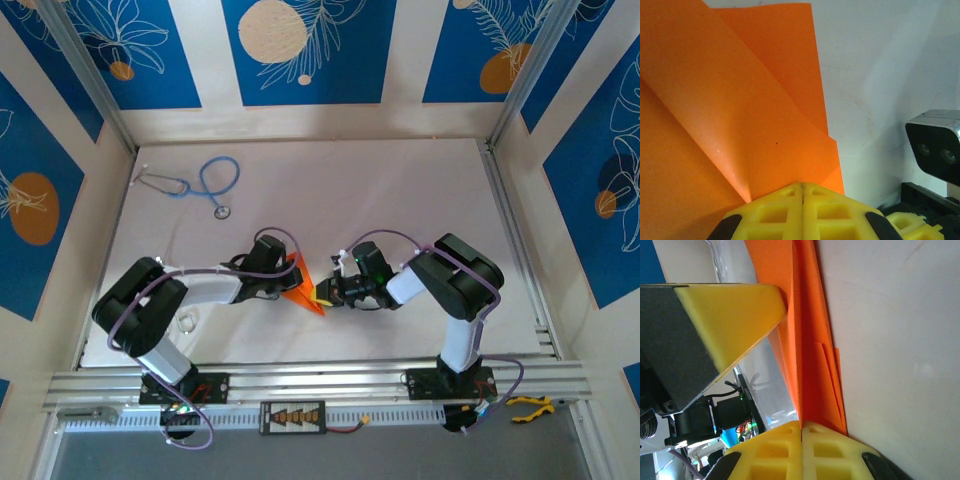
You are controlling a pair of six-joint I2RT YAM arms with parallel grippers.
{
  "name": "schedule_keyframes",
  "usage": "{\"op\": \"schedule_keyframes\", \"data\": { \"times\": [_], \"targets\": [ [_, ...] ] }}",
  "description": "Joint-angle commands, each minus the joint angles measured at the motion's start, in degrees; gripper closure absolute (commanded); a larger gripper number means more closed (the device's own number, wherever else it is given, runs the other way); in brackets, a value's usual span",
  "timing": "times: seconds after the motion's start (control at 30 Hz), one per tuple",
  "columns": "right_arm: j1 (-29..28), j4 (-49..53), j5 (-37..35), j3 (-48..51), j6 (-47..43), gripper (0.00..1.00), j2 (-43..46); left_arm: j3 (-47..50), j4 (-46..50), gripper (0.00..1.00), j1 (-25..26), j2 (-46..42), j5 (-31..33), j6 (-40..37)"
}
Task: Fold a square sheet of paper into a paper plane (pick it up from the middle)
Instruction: Fourth fold the wing at the center of the table.
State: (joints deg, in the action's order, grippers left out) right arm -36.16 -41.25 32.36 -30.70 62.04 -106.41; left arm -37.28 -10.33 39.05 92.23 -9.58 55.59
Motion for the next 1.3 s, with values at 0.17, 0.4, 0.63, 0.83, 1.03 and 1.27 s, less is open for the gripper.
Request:
{"op": "schedule_keyframes", "data": {
  "times": [0.17, 0.4, 0.63, 0.83, 1.03, 1.27],
  "targets": [
    [0.63, 5.84, 0.78, 0.02, 0.54, 0.99, -1.36, -2.18, -0.03, 0.93, 0.31, 1.29, 1.59, 0.35],
    [0.73, 5.77, 0.65, 0.35, 0.98, 0.99, -1.52, -3.06, 0.22, 0.93, 0.32, 3.1, 0.98, 0.04],
    [0.91, 5.75, 0.59, 0.55, 1.39, 0.99, -1.48, -3.86, 2.11, 0.94, 0.26, 4.72, 0.53, -0.42],
    [0.91, 6.09, 0.64, 0.79, 1.51, 0.97, -0.28, -4.16, 4.01, 0.94, 0.32, 5.75, -0.17, -1.23],
    [0.4, 14.67, -1.72, 0.16, -2.85, 0.85, 5.28, -3.85, 4.61, 0.95, 0.25, 5.77, -0.2, -1.54],
    [-2.64, 26.03, -7.73, -0.99, -8.6, 0.75, 11.35, -4.12, 4.62, 0.95, 0.27, 5.69, -0.6, -1.72]
  ]
}}
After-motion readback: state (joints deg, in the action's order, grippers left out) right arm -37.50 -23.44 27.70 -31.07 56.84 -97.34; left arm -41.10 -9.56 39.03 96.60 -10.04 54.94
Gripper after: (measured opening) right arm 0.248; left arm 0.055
